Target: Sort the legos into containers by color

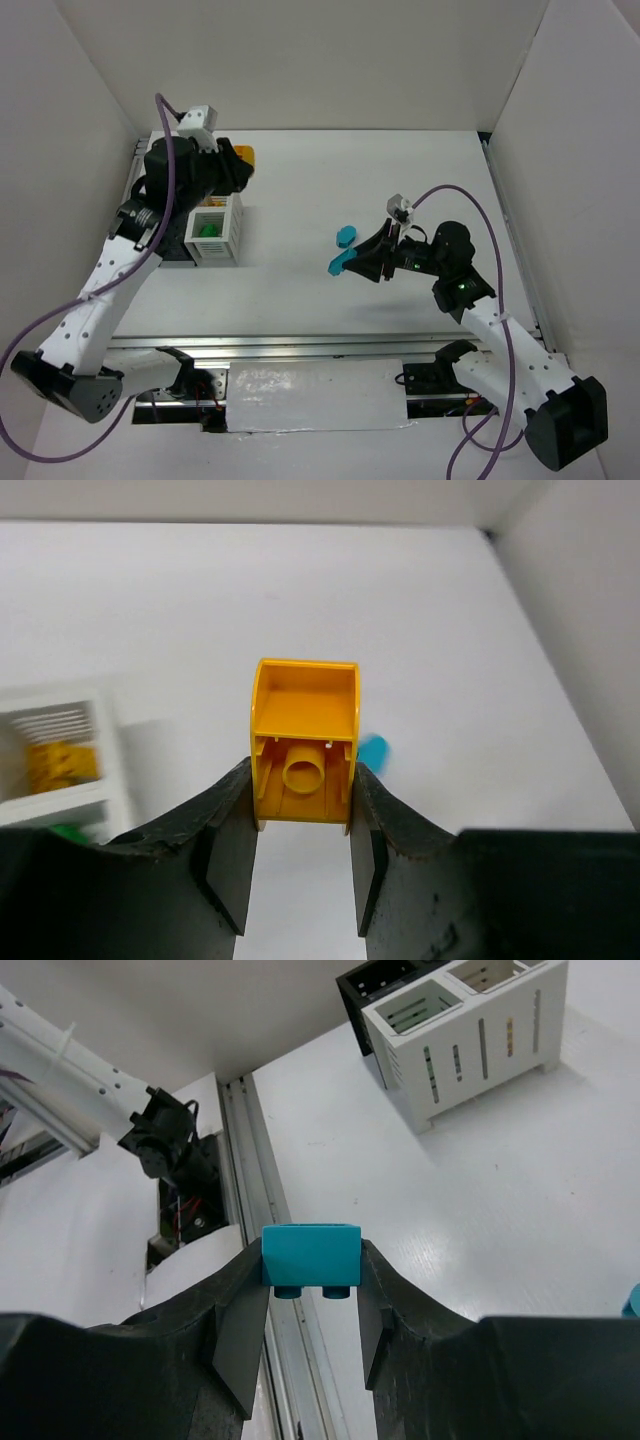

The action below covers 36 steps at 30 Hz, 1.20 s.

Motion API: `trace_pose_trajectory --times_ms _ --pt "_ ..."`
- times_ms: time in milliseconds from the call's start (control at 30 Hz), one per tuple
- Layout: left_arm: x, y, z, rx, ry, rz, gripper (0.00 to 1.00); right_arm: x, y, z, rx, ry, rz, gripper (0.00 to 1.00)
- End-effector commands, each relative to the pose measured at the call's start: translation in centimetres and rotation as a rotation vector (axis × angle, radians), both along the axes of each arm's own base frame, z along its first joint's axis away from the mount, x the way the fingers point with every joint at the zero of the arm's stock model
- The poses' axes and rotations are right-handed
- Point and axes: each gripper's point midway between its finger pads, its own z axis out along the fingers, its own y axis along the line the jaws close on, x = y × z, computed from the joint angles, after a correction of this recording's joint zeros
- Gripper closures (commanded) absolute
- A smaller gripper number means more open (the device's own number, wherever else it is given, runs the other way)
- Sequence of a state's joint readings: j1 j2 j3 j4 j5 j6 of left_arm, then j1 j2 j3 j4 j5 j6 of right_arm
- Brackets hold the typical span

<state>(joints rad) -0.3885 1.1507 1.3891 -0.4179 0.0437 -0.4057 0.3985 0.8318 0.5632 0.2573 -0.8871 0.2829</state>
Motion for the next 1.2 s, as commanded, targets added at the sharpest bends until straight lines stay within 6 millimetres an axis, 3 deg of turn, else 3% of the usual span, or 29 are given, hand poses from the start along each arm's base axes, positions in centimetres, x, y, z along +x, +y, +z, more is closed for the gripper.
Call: trace_pose_trajectory --times_ms 0,133,333,367,467,633,867,967,1100,1167 --pt "4.3 9.5 -3.3 0.065 0.106 0.531 1.00 1.1 -0.2 1.0 0.020 -0.029 -0.057 1.00" --pt "7.4 15.8 -7.2 0.031 0.163 0.828 1.00 0.9 -0.7 1.5 0.032 -0.052 -0.095 1.00" --pt "10.7 18.0 -12.1 0.033 0.273 0.911 1.00 0.0 -0.8 2.0 0.053 -0.075 -0.079 1.00" --pt "11.2 17.7 -13.1 0.037 0.298 0.890 1.00 0.0 -0.8 1.9 0.052 -0.073 -0.075 1.00" --pt "12.2 17.5 -13.9 0.025 0.300 0.856 0.99 0.0 -0.6 1.8 0.055 -0.065 -0.065 1.00" --pt "12.7 16.7 -16.4 0.026 0.352 0.818 0.86 0.5 -0.3 1.3 0.045 -0.034 -0.062 1.00" --pt "12.8 15.5 -17.6 0.003 0.375 0.758 0.76 0.5 -0.3 1.1 0.045 -0.029 -0.061 1.00" --pt "12.5 15.4 -18.0 0.004 0.388 0.752 0.67 0.6 -0.3 1.1 0.045 -0.029 -0.061 1.00" --pt "12.2 15.2 -17.9 -0.003 0.383 0.740 0.41 0.7 -0.3 1.0 0.043 -0.022 -0.062 1.00" --pt "12.0 15.0 -17.6 -0.011 0.375 0.728 0.36 0.7 -0.2 1.0 0.043 -0.022 -0.061 1.00"
